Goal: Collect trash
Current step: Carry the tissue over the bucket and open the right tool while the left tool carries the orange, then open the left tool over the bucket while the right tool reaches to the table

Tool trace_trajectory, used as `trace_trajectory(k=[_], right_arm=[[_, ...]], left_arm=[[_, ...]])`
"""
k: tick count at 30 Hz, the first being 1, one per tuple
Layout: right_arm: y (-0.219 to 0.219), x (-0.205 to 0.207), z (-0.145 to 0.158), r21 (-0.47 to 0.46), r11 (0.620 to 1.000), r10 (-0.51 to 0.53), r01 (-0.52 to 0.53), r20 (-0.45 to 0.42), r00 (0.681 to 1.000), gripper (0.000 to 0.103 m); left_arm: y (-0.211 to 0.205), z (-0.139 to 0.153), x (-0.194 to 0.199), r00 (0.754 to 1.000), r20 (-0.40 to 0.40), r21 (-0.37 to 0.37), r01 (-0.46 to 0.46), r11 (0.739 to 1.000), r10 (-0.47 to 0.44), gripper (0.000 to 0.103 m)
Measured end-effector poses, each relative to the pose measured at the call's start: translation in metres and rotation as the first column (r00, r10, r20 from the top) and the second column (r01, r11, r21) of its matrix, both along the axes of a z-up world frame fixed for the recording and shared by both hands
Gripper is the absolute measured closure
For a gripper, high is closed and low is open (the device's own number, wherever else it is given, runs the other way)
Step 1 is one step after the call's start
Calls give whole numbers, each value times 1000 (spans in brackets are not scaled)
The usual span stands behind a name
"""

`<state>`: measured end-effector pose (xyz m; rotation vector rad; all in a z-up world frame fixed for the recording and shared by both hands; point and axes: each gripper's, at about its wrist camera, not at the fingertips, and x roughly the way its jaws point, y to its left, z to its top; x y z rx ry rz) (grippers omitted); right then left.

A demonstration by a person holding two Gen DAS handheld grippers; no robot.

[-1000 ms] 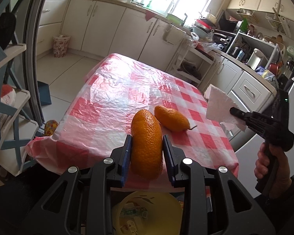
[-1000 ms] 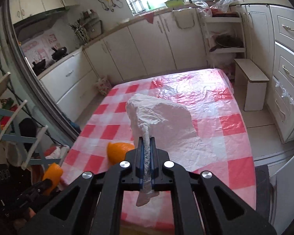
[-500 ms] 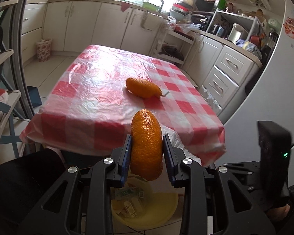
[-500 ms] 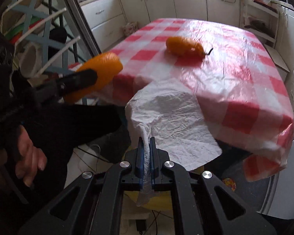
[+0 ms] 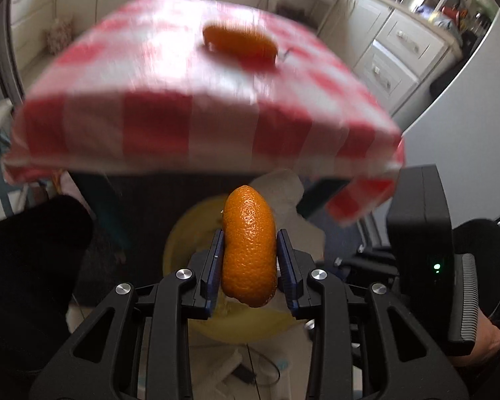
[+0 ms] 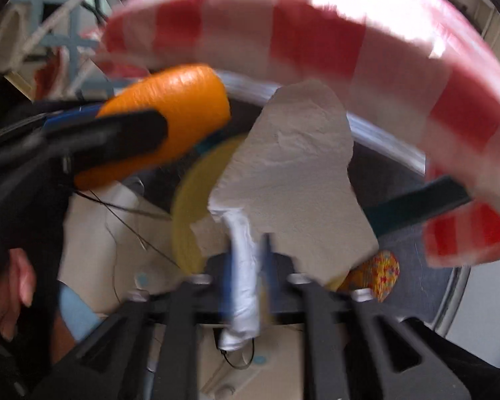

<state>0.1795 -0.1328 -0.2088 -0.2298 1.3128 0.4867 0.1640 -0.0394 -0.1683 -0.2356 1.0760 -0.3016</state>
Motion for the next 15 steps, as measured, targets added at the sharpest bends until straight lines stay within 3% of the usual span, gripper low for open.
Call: trace_trajectory(k=[1,5,9,12,13,15], right_arm=[[0,2,-6,-21,1000,-4,3,-12,1000,57],[-6,5,2,-39,999,-31,32,18,999,55],[-22,3,32,-49,995,-76,85,164,984,54],[-25,2,76,30,996,-87,82,353,932,46],[-22,3,93,58,996,-80,61,423,902,37],[-10,11,113,14,1000,-23,18,535,844,31]], left_arm=[[-3,-10,3,999,-39,7,4,1000,-4,72],[-6,-23,6,996,-94,19,16,1000,-14,69],[2,-15,4,997,-73,2,-10,1000,10,66],[7,-9,4,998,-51,-18,-34,999,33,64],[9,-7,4,998,-45,-26,-42,999,40,63],[12,-6,6,998,-46,-41,-52,998,50,63]])
